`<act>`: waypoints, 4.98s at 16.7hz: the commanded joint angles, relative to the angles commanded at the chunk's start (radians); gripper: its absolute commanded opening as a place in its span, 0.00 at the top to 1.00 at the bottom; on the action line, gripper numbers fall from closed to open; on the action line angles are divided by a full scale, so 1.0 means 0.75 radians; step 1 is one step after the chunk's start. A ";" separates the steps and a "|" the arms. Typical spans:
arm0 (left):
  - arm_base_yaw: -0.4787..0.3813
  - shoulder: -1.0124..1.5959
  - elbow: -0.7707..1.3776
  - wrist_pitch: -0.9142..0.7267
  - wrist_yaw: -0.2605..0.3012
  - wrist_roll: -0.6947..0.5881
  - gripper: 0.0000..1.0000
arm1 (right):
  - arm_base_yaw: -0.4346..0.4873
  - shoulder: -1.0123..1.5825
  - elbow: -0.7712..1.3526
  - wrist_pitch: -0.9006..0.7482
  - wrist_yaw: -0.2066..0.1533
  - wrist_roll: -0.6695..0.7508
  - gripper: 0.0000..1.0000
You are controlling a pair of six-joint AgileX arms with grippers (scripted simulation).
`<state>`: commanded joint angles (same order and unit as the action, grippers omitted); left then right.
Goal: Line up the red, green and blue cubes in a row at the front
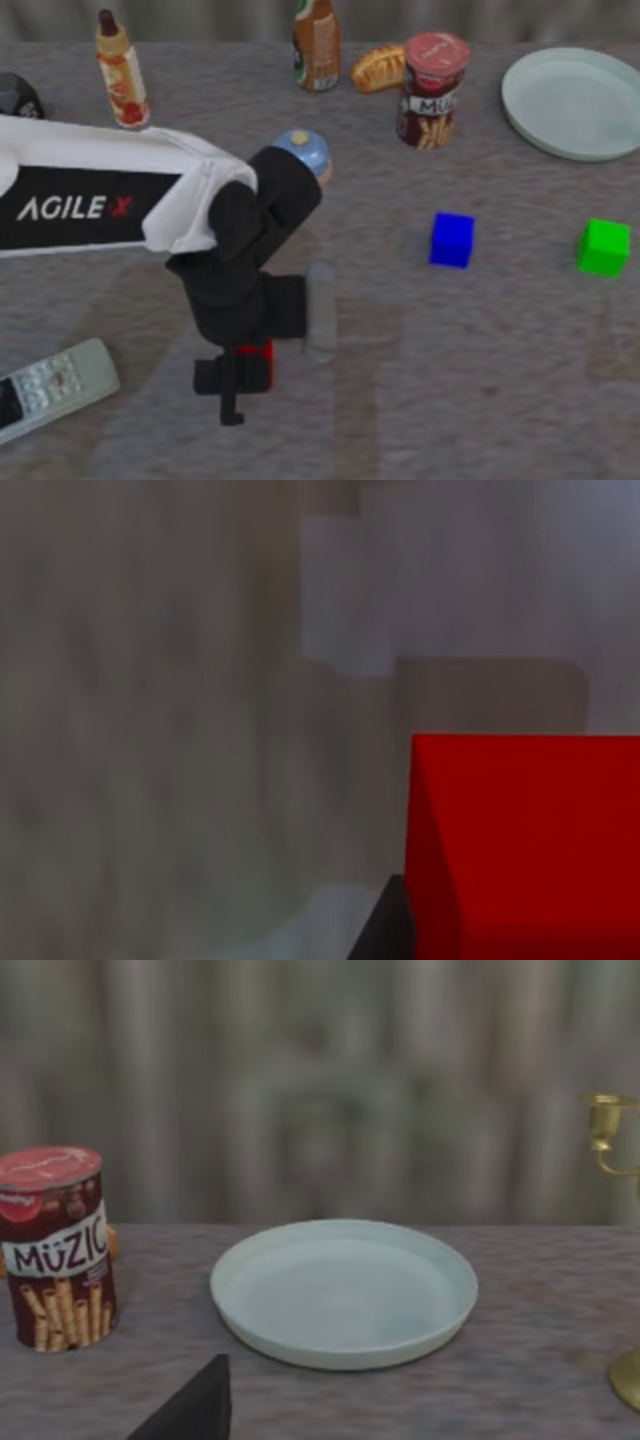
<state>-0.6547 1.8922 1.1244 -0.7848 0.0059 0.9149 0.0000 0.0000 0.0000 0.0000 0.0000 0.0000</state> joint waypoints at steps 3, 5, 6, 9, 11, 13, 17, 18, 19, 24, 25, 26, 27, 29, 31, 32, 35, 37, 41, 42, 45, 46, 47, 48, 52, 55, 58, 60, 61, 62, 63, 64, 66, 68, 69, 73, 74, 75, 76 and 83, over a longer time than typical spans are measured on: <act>0.000 0.000 0.000 0.000 0.000 0.000 0.62 | 0.000 0.000 0.000 0.000 0.000 0.000 0.00; 0.000 0.000 0.000 0.000 0.000 0.000 0.47 | 0.000 0.000 0.000 0.000 0.000 0.000 0.00; 0.000 0.000 0.000 0.000 0.000 0.000 0.40 | 0.000 0.000 0.000 0.000 0.000 0.000 0.00; 0.000 0.000 0.000 0.000 0.000 0.000 0.17 | 0.000 0.000 0.000 0.000 0.000 0.000 0.00; 0.000 0.000 0.000 0.000 0.000 0.000 0.02 | 0.000 0.000 0.000 0.000 0.000 0.000 0.00; 0.000 0.000 0.000 0.000 0.000 0.000 0.00 | 0.000 0.000 0.000 0.000 0.000 0.000 0.00; 0.000 0.000 0.000 0.000 0.000 0.000 0.00 | 0.000 0.000 0.000 0.000 0.000 0.000 0.00; 0.000 0.000 0.000 0.000 0.000 0.000 0.00 | 0.000 0.000 0.000 0.000 0.000 0.000 0.00; 0.000 0.000 0.000 0.000 0.000 0.000 0.00 | 0.000 0.000 0.000 0.000 0.000 0.000 0.00; 0.007 -0.036 0.068 -0.100 0.000 0.002 0.00 | 0.000 0.000 0.000 0.000 0.000 0.000 0.00; 0.012 -0.056 0.098 -0.156 0.000 0.001 0.00 | 0.000 0.000 0.000 0.000 0.000 0.000 0.00; 0.016 -0.076 0.129 -0.216 0.001 0.000 0.00 | 0.000 0.000 0.000 0.000 0.000 0.000 0.00; 0.019 -0.096 0.159 -0.271 0.001 0.000 0.00 | 0.000 0.000 0.000 0.000 0.000 0.000 0.00; 0.026 -0.132 0.204 -0.342 0.000 -0.002 0.00 | 0.000 0.000 0.000 0.000 0.000 0.000 0.00; 0.028 -0.144 0.215 -0.358 -0.001 -0.003 0.00 | 0.000 0.000 0.000 0.000 0.000 0.000 0.00; 0.028 -0.144 0.215 -0.358 -0.001 -0.003 0.00 | 0.000 0.000 0.000 0.000 0.000 0.000 0.00; 0.021 -0.139 0.212 -0.354 -0.001 -0.003 0.00 | 0.000 0.000 0.000 0.000 0.000 0.000 0.00; 0.039 -0.174 0.180 -0.332 -0.003 -0.016 0.00 | 0.002 0.041 0.040 -0.029 0.000 -0.031 0.00; 0.150 -0.399 -0.007 -0.201 -0.015 -0.112 0.00 | 0.017 0.293 0.285 -0.190 -0.001 -0.204 0.00; 0.190 -0.484 -0.073 -0.154 -0.018 -0.150 0.00 | 0.023 0.391 0.373 -0.248 -0.002 -0.266 0.00; 0.329 -0.809 -0.321 0.015 -0.026 -0.297 0.00 | 0.043 0.767 0.677 -0.453 -0.003 -0.482 0.00; 0.378 -0.932 -0.413 0.077 -0.028 -0.353 0.00 | 0.050 0.914 0.785 -0.529 -0.002 -0.560 0.00; 0.427 -1.059 -0.510 0.142 -0.029 -0.413 0.00 | 0.057 1.068 0.895 -0.608 -0.001 -0.641 0.00; 0.480 -1.198 -0.616 0.214 -0.030 -0.480 0.00 | 0.063 1.227 1.005 -0.688 0.000 -0.722 0.00; 0.662 -1.720 -1.003 0.489 -0.031 -0.738 0.00 | 0.089 1.853 1.433 -1.005 0.009 -1.040 0.00; 0.764 -2.045 -1.230 0.680 -0.026 -0.913 0.00 | 0.105 2.246 1.723 -1.213 0.013 -1.251 0.00; 0.835 -2.273 -1.379 0.847 -0.019 -1.057 0.00 | 0.119 2.533 1.972 -1.375 0.012 -1.423 0.00; 0.869 -2.387 -1.445 0.943 -0.014 -1.137 0.00 | 0.126 2.672 2.105 -1.450 0.009 -1.510 0.00; 0.881 -2.434 -1.467 0.980 -0.012 -1.168 0.00 | 0.128 2.727 2.158 -1.478 0.007 -1.543 0.00; 0.891 -2.476 -1.484 1.012 -0.010 -1.193 0.00 | 0.130 2.770 2.200 -1.499 0.006 -1.569 0.00; 0.896 -2.504 -1.494 1.032 -0.009 -1.209 0.00 | 0.132 2.801 2.229 -1.513 0.004 -1.588 0.00; 0.899 -2.519 -1.498 1.044 -0.008 -1.218 0.00 | 0.132 2.817 2.245 -1.521 0.003 -1.597 0.00; 0.900 -2.523 -1.499 1.046 -0.008 -1.220 0.00 | 0.133 2.821 2.248 -1.522 0.003 -1.599 0.00; 0.900 -2.523 -1.499 1.046 -0.008 -1.220 0.00 | 0.133 2.821 2.248 -1.522 0.003 -1.599 0.00; 0.900 -2.523 -1.499 1.046 -0.008 -1.220 0.00 | 0.125 2.817 2.245 -1.519 0.004 -1.598 0.00; 0.900 -2.523 -1.499 1.046 -0.008 -1.220 0.00 | 0.132 2.856 2.176 -1.419 0.003 -1.600 0.00; 0.900 -2.523 -1.499 1.046 -0.008 -1.220 0.00 | 0.132 2.875 2.145 -1.361 0.004 -1.599 0.00; 0.900 -2.523 -1.499 1.046 -0.008 -1.220 0.00 | 0.132 2.896 2.112 -1.299 0.004 -1.597 0.00; 0.900 -2.523 -1.499 1.046 -0.008 -1.220 0.00 | 0.133 2.915 2.079 -1.244 0.004 -1.596 0.00; 0.900 -2.523 -1.499 1.046 -0.008 -1.220 0.00 | 0.135 2.955 2.020 -1.159 0.004 -1.596 0.08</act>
<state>0.0200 0.0000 0.0000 0.0000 0.0000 0.0000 0.1009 2.2163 1.5149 -0.8693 0.0032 -1.1968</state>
